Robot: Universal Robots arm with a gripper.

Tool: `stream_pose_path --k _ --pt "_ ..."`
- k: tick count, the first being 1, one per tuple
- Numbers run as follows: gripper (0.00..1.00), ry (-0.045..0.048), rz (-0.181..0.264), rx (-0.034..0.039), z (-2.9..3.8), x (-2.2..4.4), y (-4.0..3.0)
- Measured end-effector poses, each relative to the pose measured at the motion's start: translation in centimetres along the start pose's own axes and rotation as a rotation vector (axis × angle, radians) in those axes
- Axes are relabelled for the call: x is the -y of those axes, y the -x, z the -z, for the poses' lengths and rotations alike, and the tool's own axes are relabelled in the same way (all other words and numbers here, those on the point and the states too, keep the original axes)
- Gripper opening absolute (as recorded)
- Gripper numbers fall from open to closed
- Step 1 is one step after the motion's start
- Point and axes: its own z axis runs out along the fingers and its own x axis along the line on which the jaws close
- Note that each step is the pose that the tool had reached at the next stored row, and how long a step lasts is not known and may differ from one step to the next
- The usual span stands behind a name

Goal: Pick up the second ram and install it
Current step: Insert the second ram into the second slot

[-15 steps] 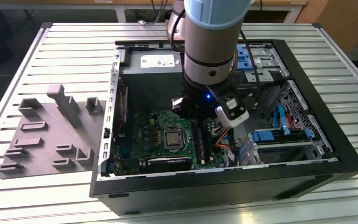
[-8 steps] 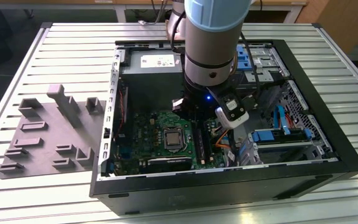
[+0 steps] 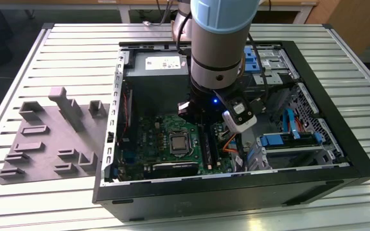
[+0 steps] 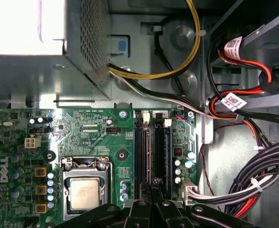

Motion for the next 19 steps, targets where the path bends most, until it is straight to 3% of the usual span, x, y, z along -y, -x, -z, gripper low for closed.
stream_pose_path --k 19 --pt "0.11 -0.0001 0.0 -0.0001 -0.31 -0.01 -0.05"
